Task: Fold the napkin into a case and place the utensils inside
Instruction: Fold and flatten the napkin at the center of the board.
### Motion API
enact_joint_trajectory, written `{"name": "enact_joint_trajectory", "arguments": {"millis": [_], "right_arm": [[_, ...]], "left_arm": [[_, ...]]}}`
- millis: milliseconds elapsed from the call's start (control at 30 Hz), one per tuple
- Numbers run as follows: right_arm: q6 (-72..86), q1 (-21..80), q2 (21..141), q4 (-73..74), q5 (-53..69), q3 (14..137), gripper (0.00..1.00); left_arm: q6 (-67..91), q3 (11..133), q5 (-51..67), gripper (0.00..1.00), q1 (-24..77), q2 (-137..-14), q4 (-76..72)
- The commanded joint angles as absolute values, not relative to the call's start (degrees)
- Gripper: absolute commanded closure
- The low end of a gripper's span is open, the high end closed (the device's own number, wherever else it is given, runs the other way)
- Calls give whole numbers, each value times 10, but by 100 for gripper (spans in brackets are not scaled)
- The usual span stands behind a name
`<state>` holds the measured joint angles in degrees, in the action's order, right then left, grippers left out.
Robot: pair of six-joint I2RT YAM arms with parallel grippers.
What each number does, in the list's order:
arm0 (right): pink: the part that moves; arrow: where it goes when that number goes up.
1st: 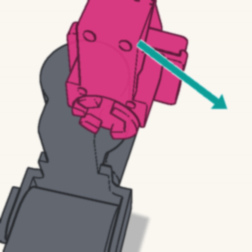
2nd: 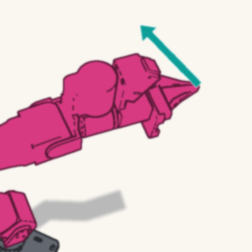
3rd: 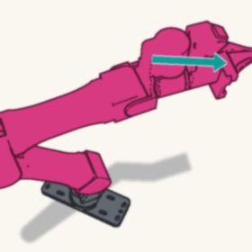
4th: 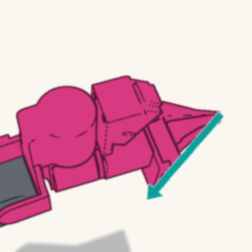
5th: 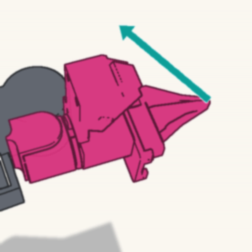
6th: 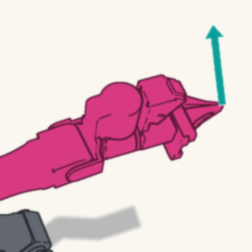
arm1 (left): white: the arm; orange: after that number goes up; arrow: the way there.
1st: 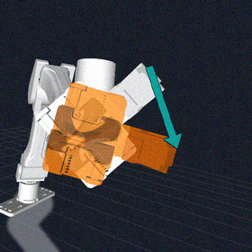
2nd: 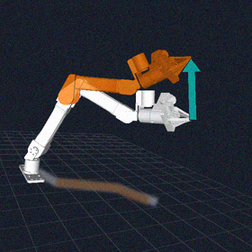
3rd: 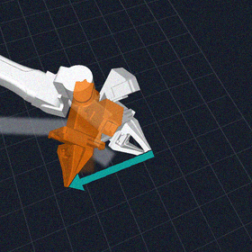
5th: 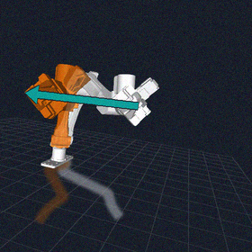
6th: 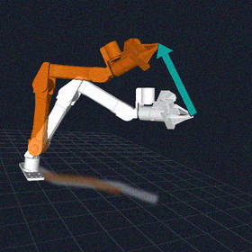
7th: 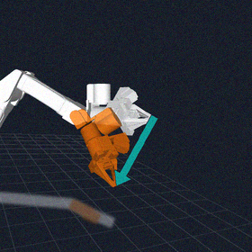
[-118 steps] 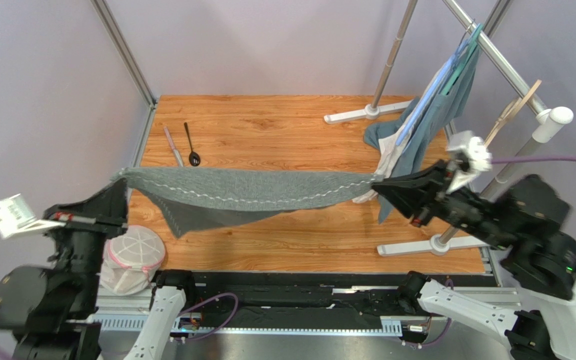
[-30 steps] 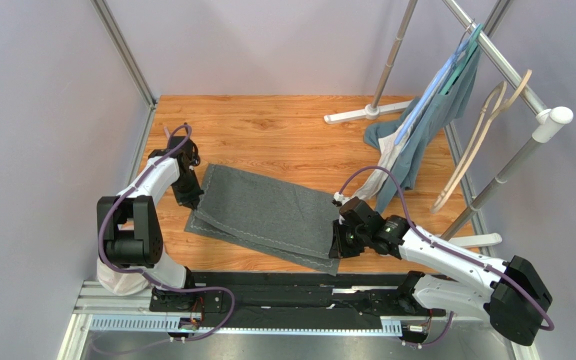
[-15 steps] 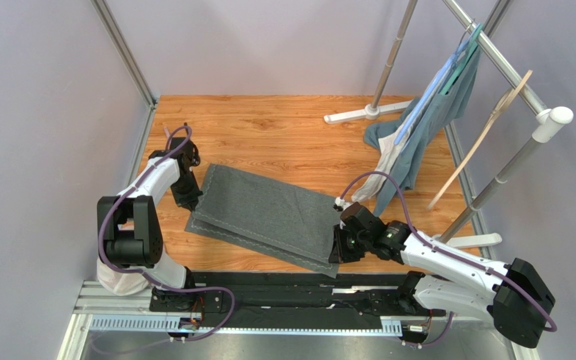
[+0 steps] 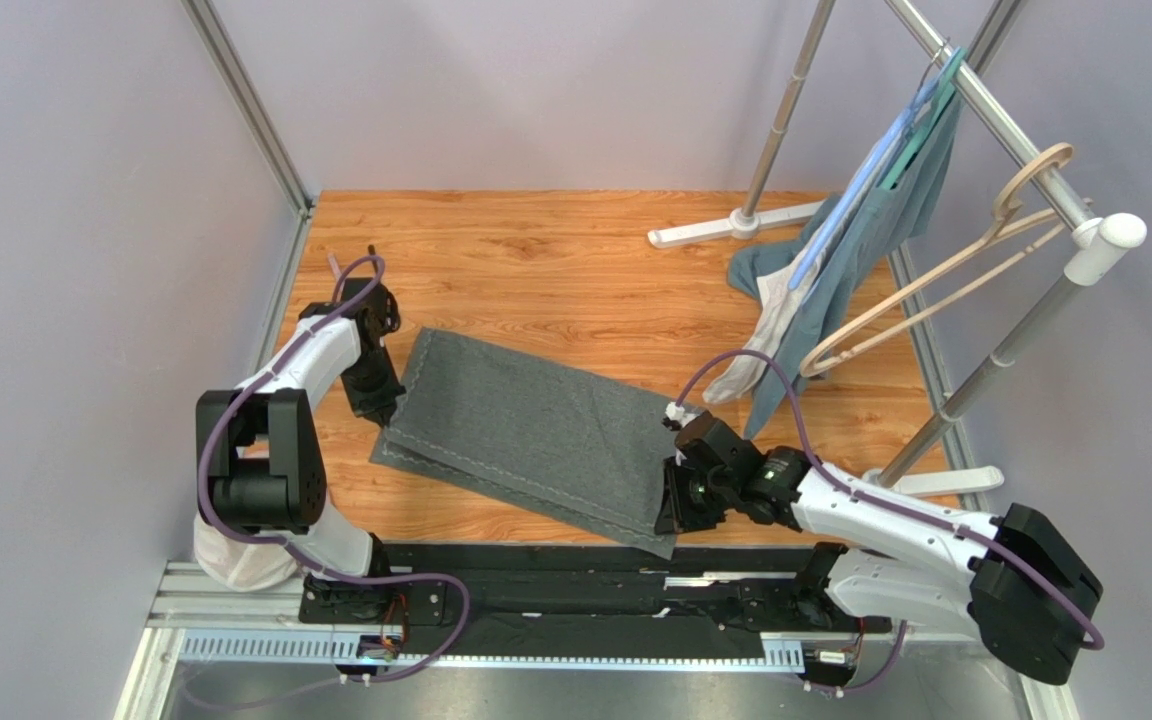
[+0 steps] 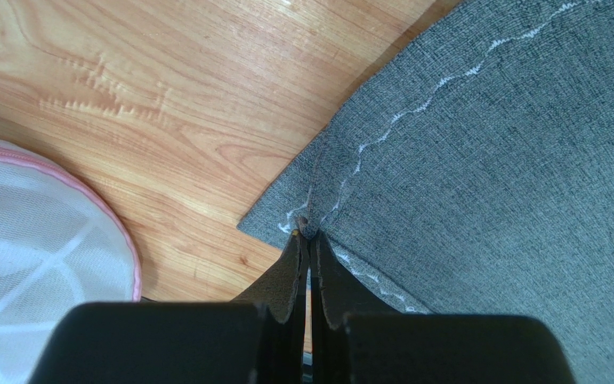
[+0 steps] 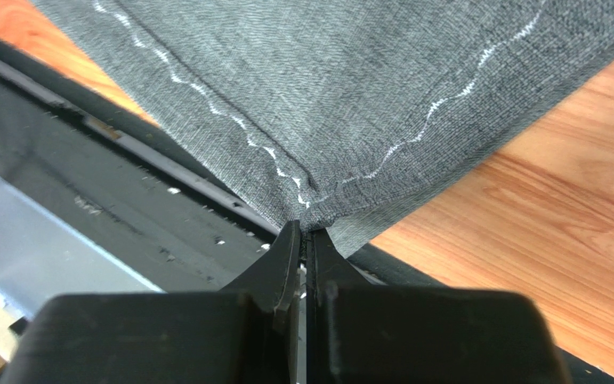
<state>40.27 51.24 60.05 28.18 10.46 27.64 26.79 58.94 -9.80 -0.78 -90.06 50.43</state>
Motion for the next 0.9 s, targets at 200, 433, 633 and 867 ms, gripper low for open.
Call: {"name": "enact_joint_trajectory", "arguments": {"millis": [200,433,633,867], "right_arm": [[369,477,741,241,19,325,100],[311,423,800,256,-23,387,100],[270,426,745,337,-35,436,100],[261,430,679,388,-10,446,100]], "left_arm": [[292,590,-66,100,-10,-918,490],[301,627,-30,100,-10,-954,480],[293,655,-55,100,-10,-953,498],[289,623,-71,100,-11,-912,504]]}}
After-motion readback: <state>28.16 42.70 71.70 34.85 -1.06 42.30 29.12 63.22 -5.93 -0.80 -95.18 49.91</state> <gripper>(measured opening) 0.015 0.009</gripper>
